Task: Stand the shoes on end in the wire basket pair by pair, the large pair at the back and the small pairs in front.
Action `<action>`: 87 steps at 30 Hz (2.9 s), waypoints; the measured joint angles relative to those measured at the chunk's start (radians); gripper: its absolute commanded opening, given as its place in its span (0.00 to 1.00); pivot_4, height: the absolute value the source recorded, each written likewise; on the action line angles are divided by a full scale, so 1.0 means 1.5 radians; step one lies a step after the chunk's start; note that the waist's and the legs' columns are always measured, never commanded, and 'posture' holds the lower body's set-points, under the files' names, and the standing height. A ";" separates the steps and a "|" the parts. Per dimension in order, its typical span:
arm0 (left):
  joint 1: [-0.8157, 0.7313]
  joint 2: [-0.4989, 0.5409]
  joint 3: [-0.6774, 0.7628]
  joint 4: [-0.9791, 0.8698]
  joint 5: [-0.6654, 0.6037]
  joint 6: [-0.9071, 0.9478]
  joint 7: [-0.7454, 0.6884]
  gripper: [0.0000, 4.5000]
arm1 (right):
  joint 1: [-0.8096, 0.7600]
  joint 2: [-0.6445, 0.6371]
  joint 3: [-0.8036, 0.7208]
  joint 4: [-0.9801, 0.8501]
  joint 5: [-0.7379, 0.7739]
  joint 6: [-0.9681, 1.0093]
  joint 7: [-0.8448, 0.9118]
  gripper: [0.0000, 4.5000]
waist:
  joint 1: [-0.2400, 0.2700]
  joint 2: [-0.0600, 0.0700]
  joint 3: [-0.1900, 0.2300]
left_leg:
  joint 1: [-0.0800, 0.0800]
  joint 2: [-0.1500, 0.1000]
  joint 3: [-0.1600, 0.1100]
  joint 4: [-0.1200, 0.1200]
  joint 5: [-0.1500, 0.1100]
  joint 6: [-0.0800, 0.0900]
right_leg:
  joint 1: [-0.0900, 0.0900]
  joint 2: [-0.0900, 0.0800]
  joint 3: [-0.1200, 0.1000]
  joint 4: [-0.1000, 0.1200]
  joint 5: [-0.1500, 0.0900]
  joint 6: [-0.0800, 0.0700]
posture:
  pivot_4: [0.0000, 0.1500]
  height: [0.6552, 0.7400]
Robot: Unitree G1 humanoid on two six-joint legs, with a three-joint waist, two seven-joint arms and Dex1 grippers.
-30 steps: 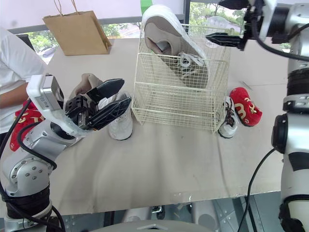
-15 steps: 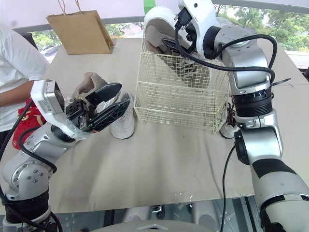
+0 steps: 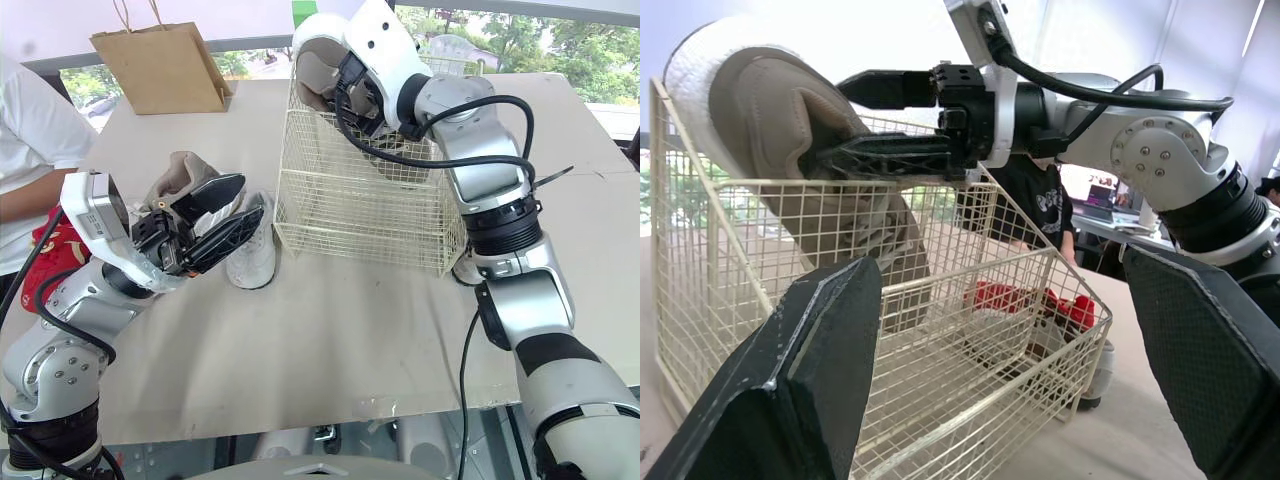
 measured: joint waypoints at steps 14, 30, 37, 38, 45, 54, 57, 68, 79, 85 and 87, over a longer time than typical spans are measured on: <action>0.003 -0.003 -0.003 -0.001 0.008 -0.001 0.007 0.92 | 0.085 0.109 -0.112 -0.140 0.019 0.074 -0.205 0.00 | 0.004 0.000 0.000 | -0.001 0.000 -0.001 0.000 0.000 0.000 | 0.000 -0.001 -0.001 0.000 0.000 0.000 | 1.00 1.00; -0.034 -0.023 -0.035 0.018 0.014 -0.001 -0.001 0.92 | 0.150 0.134 -0.127 -0.283 0.050 0.118 -0.285 0.00 | -0.003 0.000 0.000 | -0.001 0.000 -0.001 0.000 0.000 0.000 | 0.000 0.000 -0.002 -0.001 0.000 0.000 | 1.00 1.00; -0.034 -0.023 -0.035 0.018 0.014 -0.001 -0.001 0.92 | 0.163 0.103 -0.091 -0.281 0.040 0.094 -0.277 0.00 | 0.004 0.000 0.000 | -0.002 -0.001 -0.002 0.000 0.000 0.000 | 0.000 -0.001 -0.002 -0.002 0.000 0.000 | 1.00 1.00; -0.034 -0.023 -0.035 0.018 0.014 -0.001 -0.001 0.92 | 0.163 0.103 -0.092 -0.281 0.039 0.092 -0.277 0.00 | 0.003 0.000 0.000 | -0.002 -0.001 -0.001 0.000 0.000 0.000 | 0.000 -0.001 -0.002 -0.002 0.000 0.000 | 1.00 1.00; -0.043 -0.024 -0.038 0.018 0.014 0.001 0.000 0.92 | 0.163 0.103 -0.074 -0.281 0.043 0.071 -0.260 0.00 | -0.002 0.000 0.000 | -0.001 0.000 -0.002 -0.001 0.000 0.000 | 0.000 0.001 -0.002 -0.002 0.000 0.000 | 1.00 1.00; -0.053 -0.026 -0.061 0.018 0.014 0.010 0.001 0.92 | 0.171 0.120 -0.067 -0.288 0.052 0.071 -0.256 0.00 | 0.000 0.000 0.000 | -0.001 0.000 -0.002 -0.001 0.000 0.000 | 0.000 0.000 -0.002 -0.002 0.000 0.000 | 1.00 1.00; -0.053 -0.027 -0.078 0.019 0.025 0.011 0.000 0.92 | 0.172 0.127 -0.067 -0.290 0.054 0.073 -0.258 0.00 | 0.000 0.000 0.000 | -0.001 0.000 -0.001 -0.001 0.000 0.000 | 0.000 0.000 -0.002 -0.002 0.000 0.000 | 1.00 1.00; -0.072 -0.073 -0.139 0.077 0.112 -0.010 0.006 0.92 | 0.181 0.147 -0.070 -0.307 0.059 0.090 -0.273 0.00 | 0.001 0.000 0.000 | -0.001 0.000 -0.002 -0.001 0.000 0.000 | 0.000 0.000 -0.002 -0.002 0.000 0.000 | 1.00 1.00; -0.054 -0.075 -0.135 0.116 0.145 -0.044 -0.030 0.92 | 0.172 0.160 -0.125 -0.338 0.085 0.121 -0.308 0.00 | 0.004 0.000 0.000 | -0.001 0.000 -0.002 -0.001 0.000 0.000 | 0.000 0.000 -0.002 -0.002 0.000 0.000 | 1.00 1.00; -0.041 -0.077 -0.139 0.131 0.151 -0.037 -0.035 0.92 | 0.158 0.133 -0.161 -0.340 0.085 0.136 -0.330 0.00 | 0.003 0.000 0.000 | -0.002 0.000 -0.002 -0.001 0.000 0.000 | 0.000 0.000 -0.002 -0.002 0.000 0.000 | 1.00 1.00; -0.041 -0.080 -0.139 0.130 0.150 -0.037 -0.039 0.92 | 0.155 0.092 -0.165 -0.342 0.085 0.136 -0.327 0.00 | 0.003 0.000 0.000 | -0.002 0.000 -0.002 -0.001 0.000 0.000 | 0.000 0.000 -0.002 -0.002 0.000 0.000 | 1.00 1.00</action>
